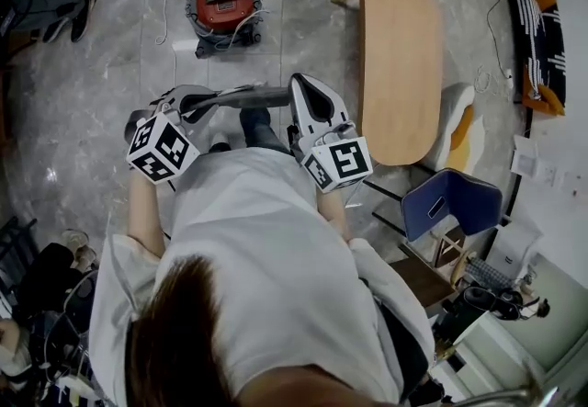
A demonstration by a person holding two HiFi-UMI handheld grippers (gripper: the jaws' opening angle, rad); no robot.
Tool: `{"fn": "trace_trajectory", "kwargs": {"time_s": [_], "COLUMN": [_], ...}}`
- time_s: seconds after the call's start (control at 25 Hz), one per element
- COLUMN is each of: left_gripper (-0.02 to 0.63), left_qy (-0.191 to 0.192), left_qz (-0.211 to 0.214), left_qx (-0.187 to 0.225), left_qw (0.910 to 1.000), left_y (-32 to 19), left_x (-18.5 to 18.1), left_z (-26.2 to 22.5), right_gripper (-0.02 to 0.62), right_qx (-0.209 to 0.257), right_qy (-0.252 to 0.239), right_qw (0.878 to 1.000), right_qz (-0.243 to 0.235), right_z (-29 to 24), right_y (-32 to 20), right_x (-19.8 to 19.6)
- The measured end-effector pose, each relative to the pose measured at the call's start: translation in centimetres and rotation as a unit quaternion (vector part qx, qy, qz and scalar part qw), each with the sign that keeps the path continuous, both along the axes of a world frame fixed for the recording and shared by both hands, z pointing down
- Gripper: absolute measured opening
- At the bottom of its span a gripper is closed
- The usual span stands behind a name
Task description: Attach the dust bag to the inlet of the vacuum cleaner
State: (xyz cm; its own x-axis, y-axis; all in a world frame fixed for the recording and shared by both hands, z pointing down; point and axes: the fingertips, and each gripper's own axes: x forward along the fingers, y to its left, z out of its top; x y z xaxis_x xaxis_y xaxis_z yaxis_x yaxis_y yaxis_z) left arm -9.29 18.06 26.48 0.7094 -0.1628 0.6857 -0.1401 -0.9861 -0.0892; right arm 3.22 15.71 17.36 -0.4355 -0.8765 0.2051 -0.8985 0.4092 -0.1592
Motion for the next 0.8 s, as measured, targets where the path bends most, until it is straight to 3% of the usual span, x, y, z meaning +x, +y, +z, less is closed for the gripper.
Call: {"fn": "trace_trajectory", "kwargs": {"time_s": [0.36, 0.8], "left_gripper": [0.038, 0.038], "left_qy": [-0.013, -0.014], "left_qz": [-0.054, -0.066], "left_qx": [0.014, 0.043], "left_qw": [0.9984, 0.9968], "left_y": [-8.3, -11.5], "left_x": [4.6, 7.9], "left_z": [-0.4, -0.9], "right_gripper": [0.002, 0.002], "right_qx": [-0.008, -0.023], "right_qy": [-0.002, -0.006], "right_qw": [0.999, 0.998], "right_qz": [-0.044, -0.053], "right_z": [0.0, 1.3], "right_y": [-8.2, -10.1], "right_x": [5.4, 8.8]}}
